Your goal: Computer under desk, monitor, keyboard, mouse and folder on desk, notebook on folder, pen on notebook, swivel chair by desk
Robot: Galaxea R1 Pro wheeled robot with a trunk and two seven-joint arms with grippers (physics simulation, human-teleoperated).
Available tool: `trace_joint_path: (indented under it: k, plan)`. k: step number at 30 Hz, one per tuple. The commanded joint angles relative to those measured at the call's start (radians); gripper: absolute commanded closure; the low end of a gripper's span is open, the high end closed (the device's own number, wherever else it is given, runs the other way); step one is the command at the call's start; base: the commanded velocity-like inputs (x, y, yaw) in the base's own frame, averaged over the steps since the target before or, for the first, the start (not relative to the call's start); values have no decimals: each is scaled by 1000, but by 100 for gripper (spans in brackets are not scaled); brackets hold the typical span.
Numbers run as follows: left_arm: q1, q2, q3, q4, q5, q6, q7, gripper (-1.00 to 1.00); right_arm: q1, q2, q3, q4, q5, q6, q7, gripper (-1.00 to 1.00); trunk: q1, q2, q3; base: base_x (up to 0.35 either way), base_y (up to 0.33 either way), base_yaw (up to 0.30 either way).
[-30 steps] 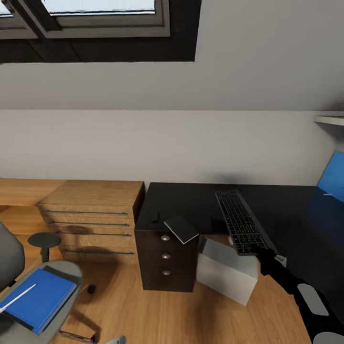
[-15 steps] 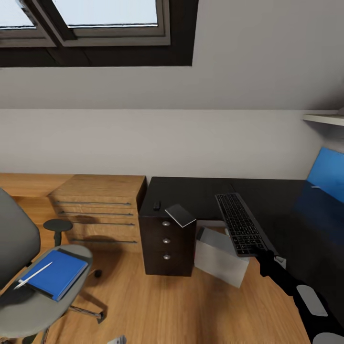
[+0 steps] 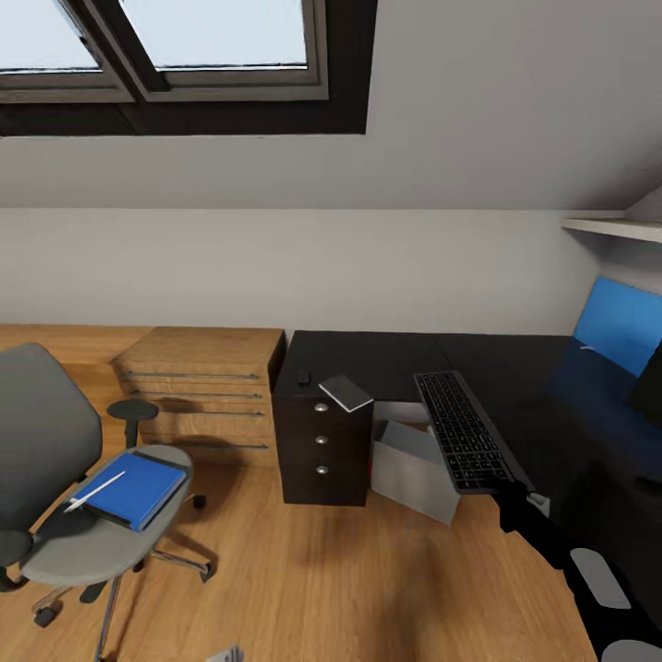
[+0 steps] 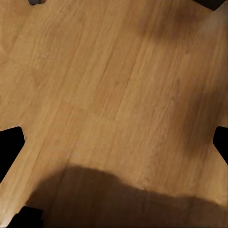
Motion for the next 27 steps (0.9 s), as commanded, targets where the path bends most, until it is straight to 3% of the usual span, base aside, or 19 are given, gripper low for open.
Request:
trace_joint_path:
  k: [1, 27]
  plan:
    - [-1, 0, 2, 1, 10, -2, -2, -100, -1, 0, -4, 0, -8, 9, 1, 100, -1, -1, -1, -331, 0, 0]
    - [-1, 0, 2, 0, 10, -2, -2, -100, -1, 0, -4, 0, -8, 7, -1, 100, -1, -1, -1, -307, 0, 0]
